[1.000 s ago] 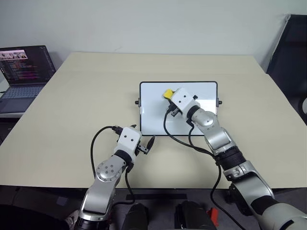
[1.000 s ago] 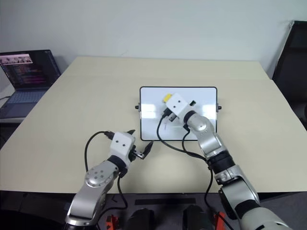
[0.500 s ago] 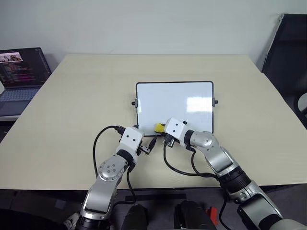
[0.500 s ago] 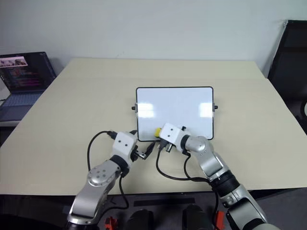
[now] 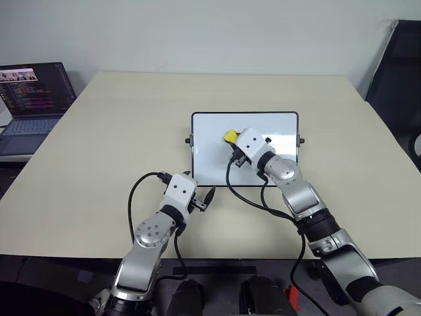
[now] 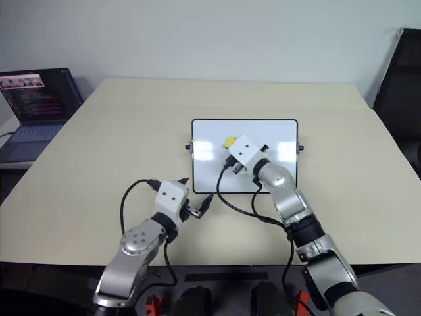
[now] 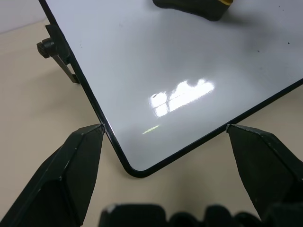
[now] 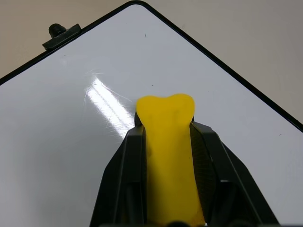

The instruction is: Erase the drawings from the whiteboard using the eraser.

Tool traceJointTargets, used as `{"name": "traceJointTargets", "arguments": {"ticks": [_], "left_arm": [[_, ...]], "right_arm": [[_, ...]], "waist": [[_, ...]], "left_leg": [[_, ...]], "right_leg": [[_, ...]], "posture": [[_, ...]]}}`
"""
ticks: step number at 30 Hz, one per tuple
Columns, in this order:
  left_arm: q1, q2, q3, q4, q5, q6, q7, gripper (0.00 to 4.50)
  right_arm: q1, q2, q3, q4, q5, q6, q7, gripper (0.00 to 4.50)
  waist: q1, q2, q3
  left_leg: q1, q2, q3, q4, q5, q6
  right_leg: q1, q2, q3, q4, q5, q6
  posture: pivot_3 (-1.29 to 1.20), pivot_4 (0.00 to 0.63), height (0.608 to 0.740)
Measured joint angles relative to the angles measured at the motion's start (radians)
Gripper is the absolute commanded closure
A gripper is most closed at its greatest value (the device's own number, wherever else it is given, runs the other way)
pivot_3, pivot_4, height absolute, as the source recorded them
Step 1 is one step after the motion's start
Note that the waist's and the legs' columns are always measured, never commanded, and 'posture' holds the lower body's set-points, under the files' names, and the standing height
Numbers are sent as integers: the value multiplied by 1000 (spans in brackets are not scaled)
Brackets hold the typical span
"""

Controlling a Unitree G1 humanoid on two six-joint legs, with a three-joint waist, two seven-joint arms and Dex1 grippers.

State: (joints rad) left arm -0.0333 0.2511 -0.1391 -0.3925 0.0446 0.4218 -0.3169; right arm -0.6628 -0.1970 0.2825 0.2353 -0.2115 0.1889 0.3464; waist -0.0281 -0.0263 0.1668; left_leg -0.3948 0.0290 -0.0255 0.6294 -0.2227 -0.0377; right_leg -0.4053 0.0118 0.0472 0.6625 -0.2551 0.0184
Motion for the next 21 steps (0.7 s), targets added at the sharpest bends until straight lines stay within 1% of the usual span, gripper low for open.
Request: {"name": "traceJointTargets", "arguments": {"ticks": [4,7,10,15,18,21], "left_arm": [[-17,0,-1,17,-12,-34,-18,0],[-47,0,-1,33,-50,-88,-54,0],[-102,13,0,79,-80,-137,-102,0],[-200,47,3,164,-177,-227,-269,0],[-229,70,-5,226,-231,-257,-381,0],[-251,92,-42,290,-270,-267,-509,0]], "right_arm": [[86,-14,-48,-95,46,39,22,3538],[156,-55,-102,-208,85,110,42,3538],[238,-103,-190,-380,138,216,59,3538],[330,-182,-382,-674,199,476,48,3538],[376,-201,-480,-754,225,623,36,3538],[421,-192,-551,-804,260,759,18,3538]], "waist": [[2,0,0],[2,0,1],[2,-1,4],[-2,-1,6],[-5,-1,6],[-5,-1,6]], "left_leg": [[-2,0,-1,0,0,0],[-4,0,-1,0,0,0],[-6,0,-1,-1,0,0],[-6,0,-1,-2,0,0],[-6,0,0,-2,0,0],[-5,0,0,-2,0,0]], "right_leg": [[-1,0,-1,-1,0,0],[-2,0,-1,-2,0,0],[-4,0,-1,-2,0,0],[-5,1,-1,-2,-1,0],[-5,1,-1,-2,-1,0],[-5,2,-1,-2,-1,0]], "posture": [[0,150,740],[0,150,740],[0,150,740],[0,150,740],[0,150,740],[0,150,740]]}}
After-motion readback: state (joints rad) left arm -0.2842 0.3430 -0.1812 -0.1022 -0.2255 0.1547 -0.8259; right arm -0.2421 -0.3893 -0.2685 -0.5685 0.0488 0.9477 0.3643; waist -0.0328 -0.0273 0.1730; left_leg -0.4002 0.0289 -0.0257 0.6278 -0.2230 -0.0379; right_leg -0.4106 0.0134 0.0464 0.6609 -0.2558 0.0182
